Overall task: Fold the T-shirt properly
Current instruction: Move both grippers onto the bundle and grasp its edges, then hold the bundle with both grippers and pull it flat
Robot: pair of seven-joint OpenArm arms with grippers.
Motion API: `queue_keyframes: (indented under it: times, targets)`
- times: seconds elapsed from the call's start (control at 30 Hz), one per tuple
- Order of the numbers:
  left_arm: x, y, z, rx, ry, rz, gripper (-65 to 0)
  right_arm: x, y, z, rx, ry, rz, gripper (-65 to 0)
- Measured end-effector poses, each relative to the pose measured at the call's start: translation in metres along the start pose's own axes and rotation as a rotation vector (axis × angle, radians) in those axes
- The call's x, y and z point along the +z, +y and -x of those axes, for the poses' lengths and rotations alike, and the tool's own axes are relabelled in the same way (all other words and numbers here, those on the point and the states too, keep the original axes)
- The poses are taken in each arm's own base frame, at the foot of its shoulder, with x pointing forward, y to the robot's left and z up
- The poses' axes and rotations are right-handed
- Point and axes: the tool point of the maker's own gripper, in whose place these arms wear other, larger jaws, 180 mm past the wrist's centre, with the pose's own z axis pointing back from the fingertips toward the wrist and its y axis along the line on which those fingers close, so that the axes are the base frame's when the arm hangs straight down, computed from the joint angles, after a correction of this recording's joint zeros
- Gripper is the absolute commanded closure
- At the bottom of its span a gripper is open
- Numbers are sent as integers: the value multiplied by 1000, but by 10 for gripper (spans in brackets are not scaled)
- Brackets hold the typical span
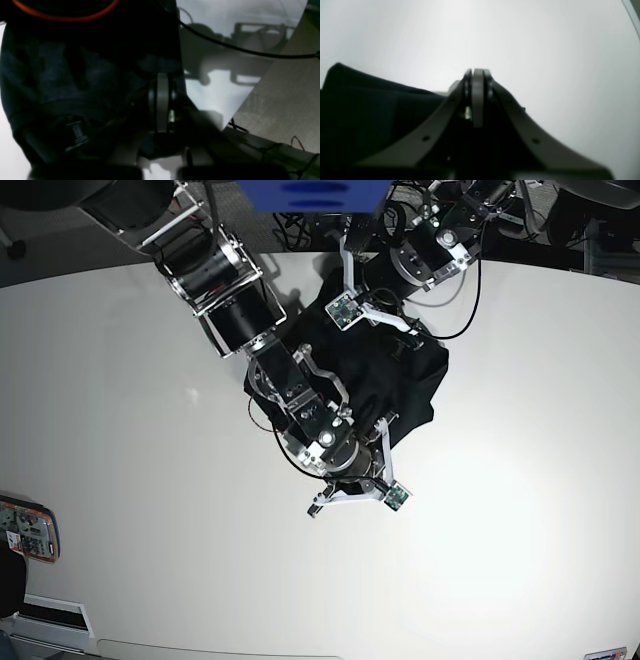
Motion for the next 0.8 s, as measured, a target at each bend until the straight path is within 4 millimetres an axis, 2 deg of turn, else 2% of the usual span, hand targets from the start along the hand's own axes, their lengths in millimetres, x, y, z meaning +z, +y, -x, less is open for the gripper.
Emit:
queue_keyframes:
  times: [0.1,0.2,0.27,0.33,0.43,0.53,0.63,0.8]
  targets:
    - [0,4,1,1,3,-9,0,1,0,-18,-60,-48,-43,0]
    - [0,23,-2,-5,-5,-57,0,3,3,-29,-109,-90,-73,0]
    - [2,37,1,1,2,-95,0,1,4,-24,-111,-72,-79,0]
    - [0,47,12,8,59,-122,0,-4,3,-16,-105,-44,-78,0]
    - [-5,56,25,-1,142,-122,0,-13,-5,0,-105,16,-52,0]
    - [-6,71,19,-23,149,-157,0,-17,-21,13,-116,62,49,0]
    - [-8,77,15,-30,139,-165,0,-19,-24,23,-91,95,77,0]
    - [-26,94,47,-14,240,-170,0,-19,-29,24,-65,100,101,0]
